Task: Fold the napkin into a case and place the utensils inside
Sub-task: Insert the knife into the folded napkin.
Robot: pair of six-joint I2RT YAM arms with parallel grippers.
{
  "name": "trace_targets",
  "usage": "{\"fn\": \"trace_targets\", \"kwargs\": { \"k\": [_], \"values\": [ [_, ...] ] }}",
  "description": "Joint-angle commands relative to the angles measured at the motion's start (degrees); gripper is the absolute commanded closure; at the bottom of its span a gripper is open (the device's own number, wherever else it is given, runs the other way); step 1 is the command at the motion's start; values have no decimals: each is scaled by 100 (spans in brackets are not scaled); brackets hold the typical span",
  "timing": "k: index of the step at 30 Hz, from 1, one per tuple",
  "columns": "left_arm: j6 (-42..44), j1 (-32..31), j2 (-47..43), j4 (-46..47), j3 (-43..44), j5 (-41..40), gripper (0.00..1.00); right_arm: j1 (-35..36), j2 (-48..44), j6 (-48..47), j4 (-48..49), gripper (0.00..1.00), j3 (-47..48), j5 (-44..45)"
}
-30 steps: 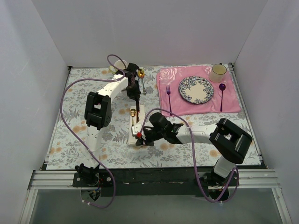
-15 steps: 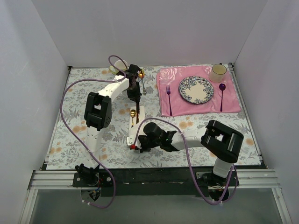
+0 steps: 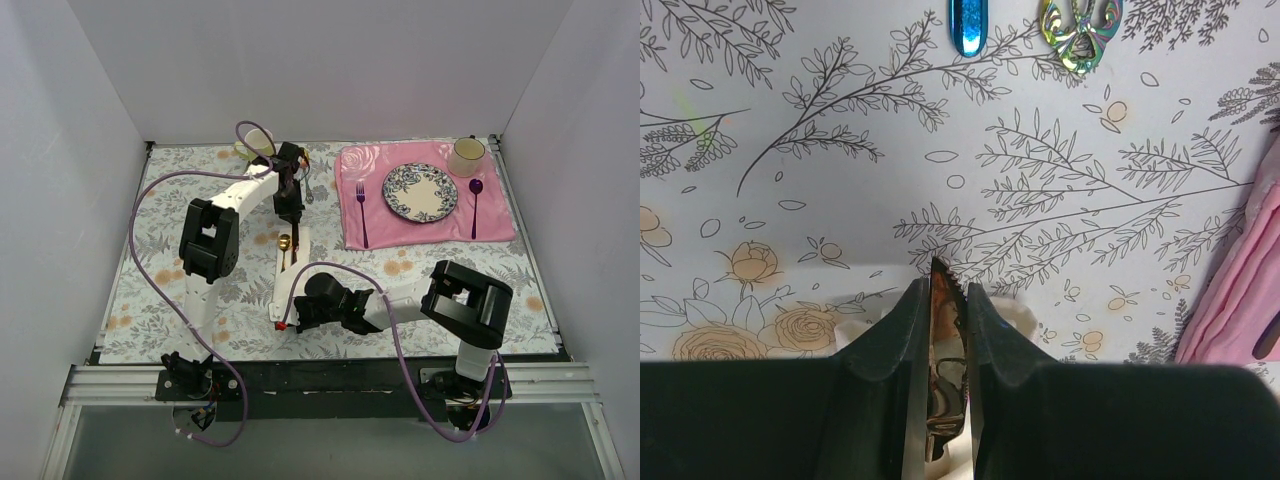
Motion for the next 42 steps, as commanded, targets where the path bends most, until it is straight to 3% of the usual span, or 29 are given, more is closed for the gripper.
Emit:
{"fn": "trace_targets", "kwargs": {
  "k": [1,38,42],
  "values": [
    [66,-73,-637,13,-123,-122,100,-22,158,-174,45,98,-86,398],
    [66,-372,-1420,312,-1169,-298,100,-22,220,-33,89,99,-50,301],
    [83,-363,-1437,365,-1143,-324,96,-22,211,-33,97,99,-42,310]
  ]
}}
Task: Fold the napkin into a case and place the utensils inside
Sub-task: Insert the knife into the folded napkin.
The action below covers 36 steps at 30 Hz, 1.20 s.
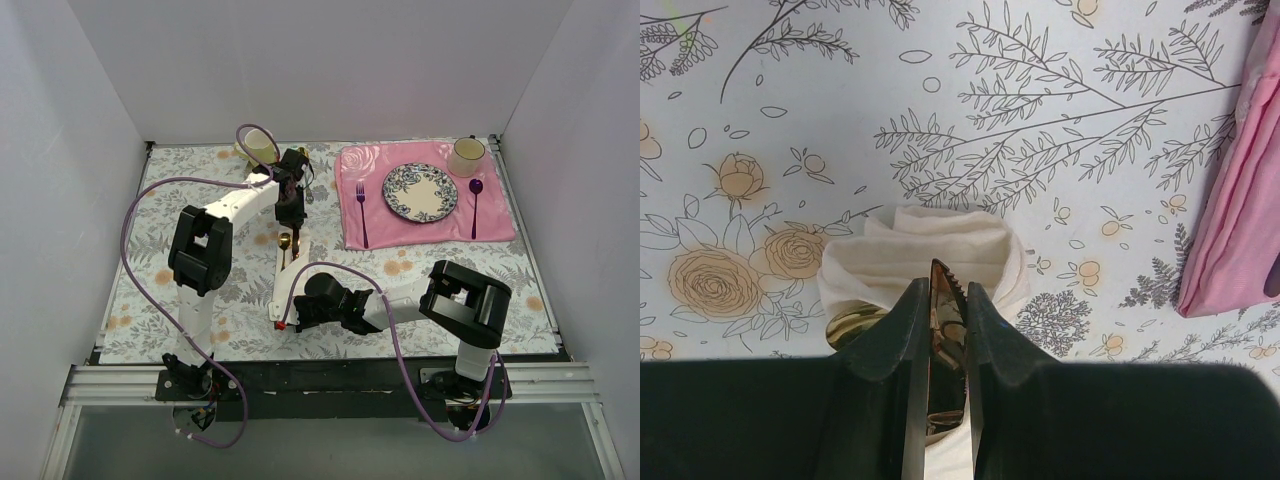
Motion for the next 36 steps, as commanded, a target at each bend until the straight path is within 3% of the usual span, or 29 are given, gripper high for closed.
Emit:
{"fn": "trace_targets", "kwargs": {
  "k": [1,10,11,16,22,27,29,31,33,36],
  "values": [
    [44,-55,-502,-40,-26,-66,96,-20,156,39,-56,99,-33,179],
    [79,-108,-572,-13,-140,-154,85,-20,156,39,-47,99,-33,196],
    [79,-117,-564,-13,-131,-146,77,-29,156,39,-47,99,-33,188],
    [228,-117,-599,57,123,-321,59,-29,139,39,-38,99,-33,188],
    [430,-108,-572,259,361,-559,57,-29,156,30,-20,99,-24,170],
    [859,-64,-467,452,449,-261,64,-37,156,39,-29,99,-24,179],
    [1071,15,-397,514,519,150,74,-38,148,48,-21,99,-24,179],
    [1615,129,-248,462,721,320,79,-38,139,48,-20,99,-24,170],
    [2212,208,-107,365,931,1055,90,-46,139,39,-20,99,-24,144],
    [3119,392,-106,277,959,1707,91,-64,113,39,-56,99,-33,30]
  ]
}}
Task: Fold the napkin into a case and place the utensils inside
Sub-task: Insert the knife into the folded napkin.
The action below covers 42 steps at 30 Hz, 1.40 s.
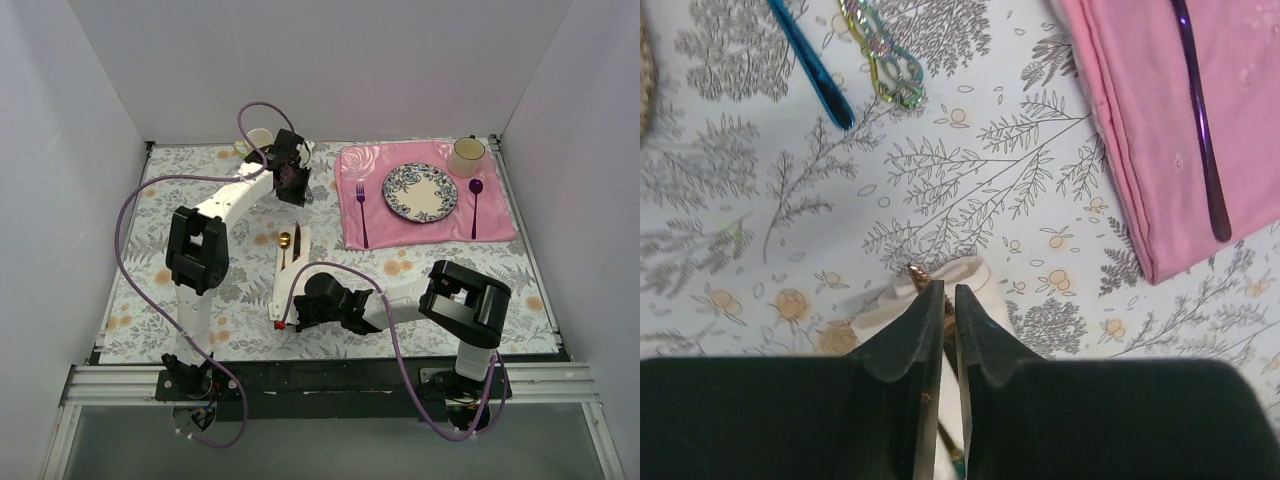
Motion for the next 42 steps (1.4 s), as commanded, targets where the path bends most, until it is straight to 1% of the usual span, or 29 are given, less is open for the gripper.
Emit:
{"fn": "trace_targets", "kwargs": {
  "k": [1,3,4,6,7,8,10,11,13,16,20,24,31,38,42],
  "values": [
    [1684,292,-102,-68,272,1212,90,-57,91,28,-121,99,-33,-12],
    [2064,389,-50,-182,342,1327,88,-66,91,2,-148,99,-42,-91],
    [2484,433,3,-287,360,1519,88,-66,91,-24,-156,99,-42,-118],
    [2943,512,-23,-271,238,1661,89,-84,91,-60,-183,99,-42,-205],
    [3206,530,-127,-149,-41,1862,90,-75,91,-68,-192,99,-42,-223],
    [3800,530,-189,-69,-201,1890,90,-75,91,-95,-218,99,-33,-249],
    [4191,530,-312,281,-508,1960,91,-93,91,-104,-253,99,-24,-276],
    [4550,521,-356,300,-623,2004,92,-101,91,-104,-253,99,-15,-285],
    [4624,530,-296,371,-607,2039,93,-101,99,-121,-288,99,-7,-320],
    [4650,539,-41,327,-361,2075,95,-110,108,-156,-315,99,11,-329],
    [4834,548,74,661,-387,2083,95,-128,126,-200,-341,99,20,-329],
    [4957,548,249,609,-282,2180,96,-136,143,-183,-341,99,20,-346],
    [5492,548,206,872,-597,2312,97,-172,143,-156,-332,99,37,-373],
    [5994,548,285,854,-747,2409,98,-180,143,-147,-359,99,37,-443],
    [6143,556,285,846,-826,2479,98,-181,152,-148,-367,99,46,-452]
  ]
}}
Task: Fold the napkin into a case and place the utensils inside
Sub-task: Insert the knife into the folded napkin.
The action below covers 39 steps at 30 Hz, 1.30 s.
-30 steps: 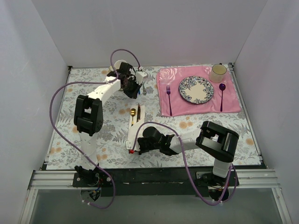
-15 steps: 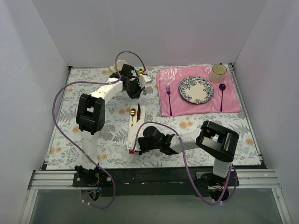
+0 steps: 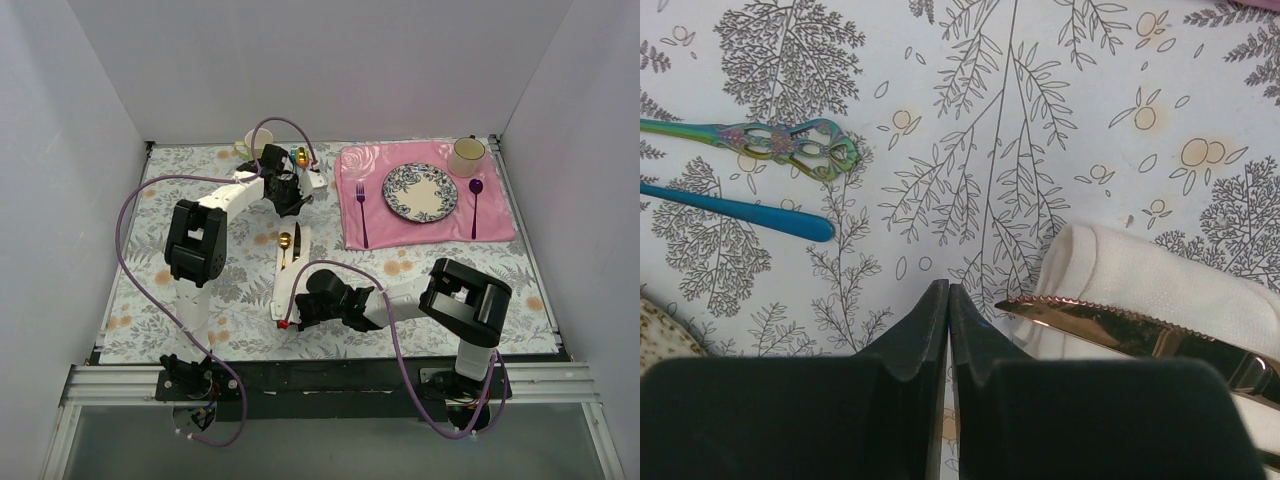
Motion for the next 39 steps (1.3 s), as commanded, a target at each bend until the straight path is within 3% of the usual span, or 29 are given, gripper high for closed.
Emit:
{"fn": "trace_targets", "kwargs": {
  "k": [1,32,39],
  "values": [
    [387,14,-54,80,-107,247,98,-49,148,1,-328,99,53,-43],
    [1073,-3,-36,-447,-221,336,99,-137,244,27,-381,99,176,-140],
    [1196,6,-230,-8,-573,265,98,-128,227,-16,-407,99,176,-236]
  ]
}}
